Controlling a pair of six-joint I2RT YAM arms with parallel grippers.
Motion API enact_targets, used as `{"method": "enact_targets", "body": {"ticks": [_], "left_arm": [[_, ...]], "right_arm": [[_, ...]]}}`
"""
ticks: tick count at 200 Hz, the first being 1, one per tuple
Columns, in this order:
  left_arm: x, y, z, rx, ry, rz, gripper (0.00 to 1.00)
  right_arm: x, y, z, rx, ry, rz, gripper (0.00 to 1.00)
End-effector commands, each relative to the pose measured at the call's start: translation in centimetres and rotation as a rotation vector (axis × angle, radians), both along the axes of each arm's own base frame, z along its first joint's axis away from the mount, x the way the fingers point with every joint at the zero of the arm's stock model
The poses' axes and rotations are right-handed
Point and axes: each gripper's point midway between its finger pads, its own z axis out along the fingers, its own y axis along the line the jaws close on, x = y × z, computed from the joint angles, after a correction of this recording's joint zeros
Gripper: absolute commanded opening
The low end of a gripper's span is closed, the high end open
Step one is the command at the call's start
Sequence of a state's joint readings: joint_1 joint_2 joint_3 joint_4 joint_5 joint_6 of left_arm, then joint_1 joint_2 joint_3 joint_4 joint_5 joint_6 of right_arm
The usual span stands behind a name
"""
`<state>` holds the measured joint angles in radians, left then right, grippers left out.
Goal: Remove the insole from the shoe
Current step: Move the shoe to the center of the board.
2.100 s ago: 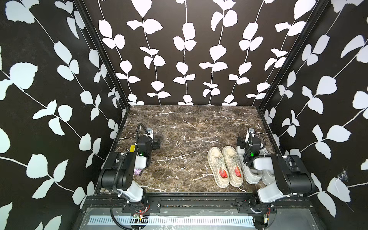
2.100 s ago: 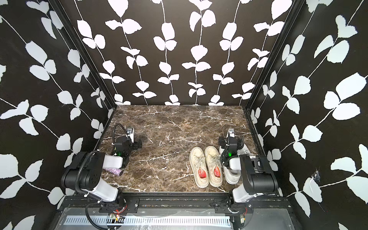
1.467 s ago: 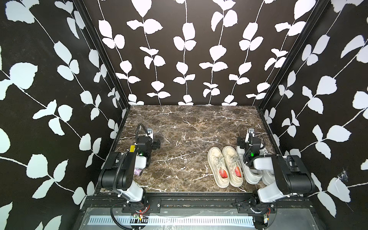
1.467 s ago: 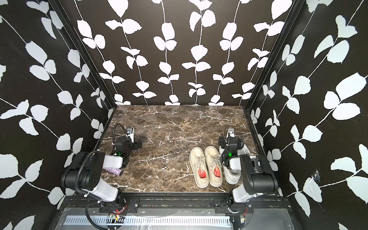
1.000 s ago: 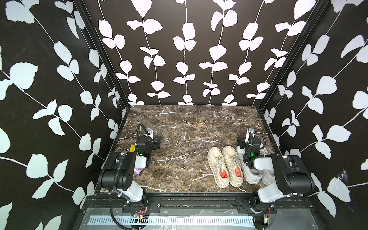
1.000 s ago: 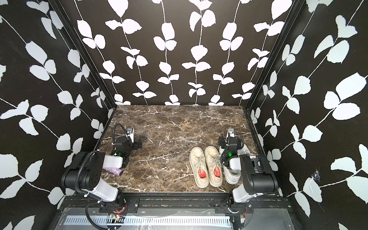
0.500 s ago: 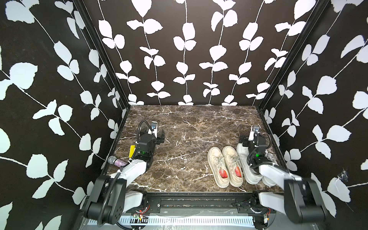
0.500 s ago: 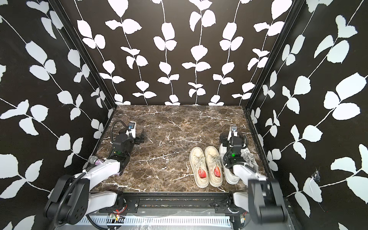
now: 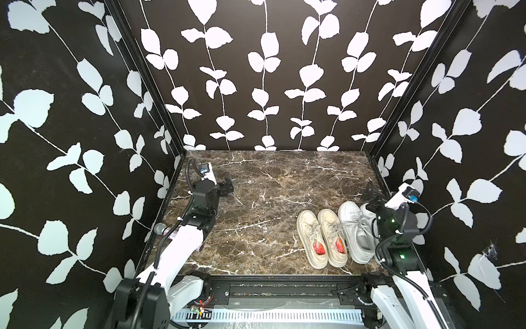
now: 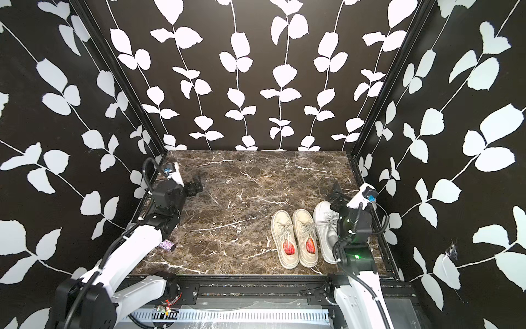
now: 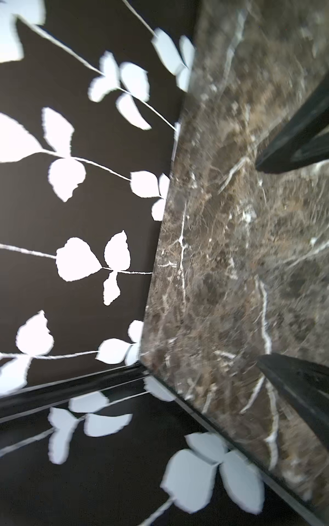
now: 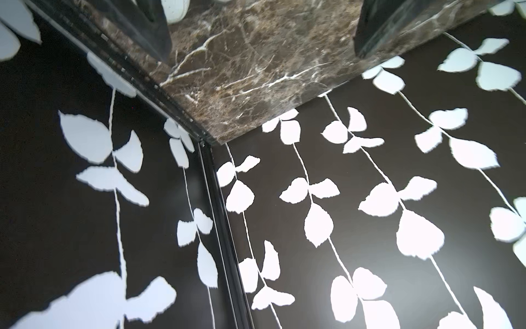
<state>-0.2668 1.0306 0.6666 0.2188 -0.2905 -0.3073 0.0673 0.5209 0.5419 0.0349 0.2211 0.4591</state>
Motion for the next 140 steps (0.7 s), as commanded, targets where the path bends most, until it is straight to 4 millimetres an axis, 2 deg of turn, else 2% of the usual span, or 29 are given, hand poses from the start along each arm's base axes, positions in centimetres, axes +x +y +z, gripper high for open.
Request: {"method": "enact_targets", "body": {"ticks": [1,23,41,63,80,92,115,140], "left_arm": [[-1.2,0.5,-2.2,-0.165,0.078,0.048,1.00],[-1.5,-0.6,-2.7,-0.184,0.123,-0.014,1.00],[-1.6,-1.9,-3.7,-0.166,0.186,-0.087,1.00],[-2.0,-4.8,-5.1,-0.144,0.266,-0.206,0.99],[-2.7,-7.6,-6.4,-0.104,0.308,-0.276,1.00],[-3.4,-9.6,-7.2,-0.080,0.334,-0.323,1.00],[-5.0,-13.2,-8.3,-0.032,0.358,-0.410,1.00],[-6.3,-15.1,-9.4,-0.009,0.375,-0.458,0.99]], "right_arm": [[-0.3,1.8,-4.3,0.106,0.216,0.093,0.99],[-0.8,3.4,-6.3,0.099,0.386,0.180,0.99],[-1.3,5.5,-7.9,0.121,0.499,0.291,0.99],[-2.4,7.9,-10.1,0.156,0.633,0.368,0.99],[-3.2,10.5,-11.8,0.173,0.723,0.431,0.98],[-3.9,12.2,-13.0,0.125,0.787,0.462,0.98],[-5.2,14.1,-15.2,-0.023,0.899,0.484,0.98],[-6.6,15.3,-17.1,-0.131,1.011,0.520,0.97]]}}
